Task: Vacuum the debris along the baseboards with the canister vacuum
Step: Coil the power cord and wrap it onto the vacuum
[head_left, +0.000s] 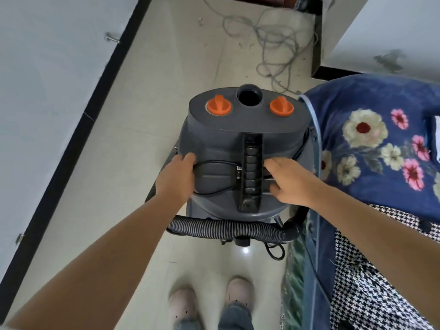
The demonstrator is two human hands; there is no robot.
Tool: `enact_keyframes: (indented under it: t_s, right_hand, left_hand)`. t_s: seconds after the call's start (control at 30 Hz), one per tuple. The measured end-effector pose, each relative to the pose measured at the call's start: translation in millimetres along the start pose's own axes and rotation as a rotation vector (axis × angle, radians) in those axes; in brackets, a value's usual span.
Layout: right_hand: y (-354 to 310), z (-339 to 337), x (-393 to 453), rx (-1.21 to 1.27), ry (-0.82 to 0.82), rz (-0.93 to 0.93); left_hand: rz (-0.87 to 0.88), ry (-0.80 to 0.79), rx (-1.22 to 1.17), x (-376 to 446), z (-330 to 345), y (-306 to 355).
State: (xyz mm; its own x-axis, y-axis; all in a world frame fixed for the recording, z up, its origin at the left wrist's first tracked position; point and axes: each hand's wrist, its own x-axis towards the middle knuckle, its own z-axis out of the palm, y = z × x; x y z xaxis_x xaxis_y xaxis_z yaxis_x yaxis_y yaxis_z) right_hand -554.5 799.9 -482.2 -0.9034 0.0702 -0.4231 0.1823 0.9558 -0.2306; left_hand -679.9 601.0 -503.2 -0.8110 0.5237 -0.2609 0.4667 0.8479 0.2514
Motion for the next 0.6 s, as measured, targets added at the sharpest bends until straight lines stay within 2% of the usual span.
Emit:
enact_keyframes:
  t_s: [0.07, 0.1, 0.17, 0.2, 0.23, 0.27, 0.33, 0.4, 0.47, 0.5, 0.6]
  right_hand:
    - [4.8, 7.4, -4.5, -0.05, 0.077, -0.012]
    - [4.4, 10.1, -4.8, -0.048, 0.091, -0.008]
    - [-0.6, 14.1, -1.8, 0.059, 0.207, 0.031]
    - [-5.4, 13.2, -0.4, 0.129, 0.295, 0.079]
    - [-10.2, 11.5, 1.6, 0.17, 0.403, 0.118]
    - [-15.1, 10.1, 3.9, 0.179, 0.507, 0.139]
    - [-24.8, 9.8, 7.5, 0.094, 0.605, 0.104]
    - [-27.2, 16.6, 12.9, -0.054, 0.598, 0.013]
    - [-30.9, 26.2, 17.6, -0.117, 0.531, -0.014]
    - [-32.9, 31.2, 19.3, -0.101, 0.507, 0.0]
    - [-40.2, 36.6, 21.6, -0.016, 0.508, 0.055]
  left_hand:
    - [-0.024, 0.042, -0.069, -3.8, -4.5, -21.0]
    - [-0.136, 0.053, -0.28, -4.0, -8.3, -27.0]
    - [-0.485, 0.015, -1.089, -1.4, -22.4, -21.5]
    - [-0.582, -0.046, -1.416, -1.4, -25.2, -18.2]
    - [-0.602, -0.131, -1.593, -2.6, -27.3, -16.0]
    - [-0.565, -0.224, -1.573, -4.3, -26.5, -18.2]
    - [-0.438, -0.285, -1.249, -8.2, -25.1, -33.3]
    - [-0.348, -0.266, -0.858, -4.0, -24.6, -55.5]
    - [-0.302, -0.312, -0.656, 2.9, -29.1, -68.6]
    - [-0.269, -0.286, -0.589, 7.3, -29.8, -70.4]
    - [-0.185, -0.078, -0.374, 22.6, -25.2, -66.6]
